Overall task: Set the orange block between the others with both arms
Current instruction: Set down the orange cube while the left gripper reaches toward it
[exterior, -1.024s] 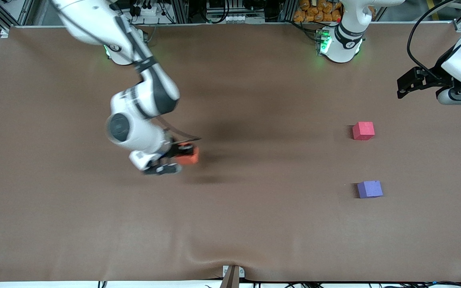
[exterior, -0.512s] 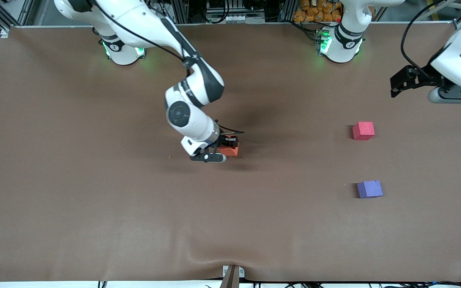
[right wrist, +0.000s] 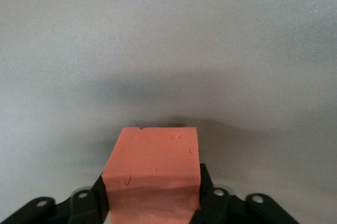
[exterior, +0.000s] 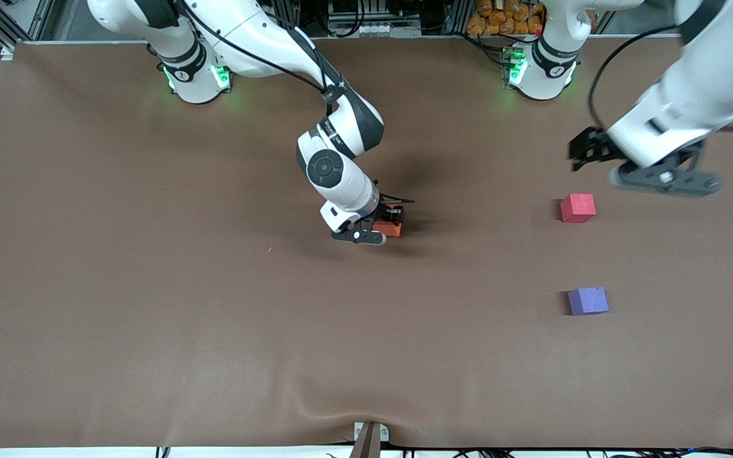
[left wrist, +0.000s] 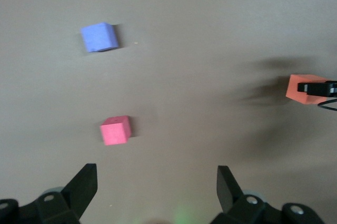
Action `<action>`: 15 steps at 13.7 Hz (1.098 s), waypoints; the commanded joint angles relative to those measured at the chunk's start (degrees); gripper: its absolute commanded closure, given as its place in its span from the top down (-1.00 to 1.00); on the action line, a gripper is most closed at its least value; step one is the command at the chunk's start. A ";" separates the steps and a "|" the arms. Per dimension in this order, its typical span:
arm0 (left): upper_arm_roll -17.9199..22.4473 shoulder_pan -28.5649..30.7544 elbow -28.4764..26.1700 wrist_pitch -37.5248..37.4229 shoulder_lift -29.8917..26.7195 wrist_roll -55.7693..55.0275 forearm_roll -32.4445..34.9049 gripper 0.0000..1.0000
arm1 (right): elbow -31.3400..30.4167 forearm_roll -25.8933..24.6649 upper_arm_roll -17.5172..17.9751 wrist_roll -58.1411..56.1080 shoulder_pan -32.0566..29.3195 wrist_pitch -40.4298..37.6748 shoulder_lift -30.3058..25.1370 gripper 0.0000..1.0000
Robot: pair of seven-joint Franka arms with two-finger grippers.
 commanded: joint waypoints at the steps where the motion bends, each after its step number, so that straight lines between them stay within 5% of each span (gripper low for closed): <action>1: -3.78 -1.82 1.10 1.38 4.96 -6.39 -0.65 1.00 | 1.55 0.72 -0.76 -3.74 -0.18 -0.40 0.16 1.00; 6: -3.88 -10.87 1.28 7.79 10.59 -20.02 -0.56 1.00 | 1.02 -0.68 -1.20 -9.65 -8.08 -13.81 -9.39 1.00; 12: -3.88 -17.11 1.28 14.38 17.44 -38.28 -0.56 1.00 | 1.64 -20.35 -0.67 -9.91 -21.17 -38.07 -27.15 1.00; 15: -3.79 -19.49 1.28 20.44 22.36 -52.95 -0.39 1.00 | 2.86 -21.61 -0.67 -16.56 -27.76 -48.18 -33.58 1.00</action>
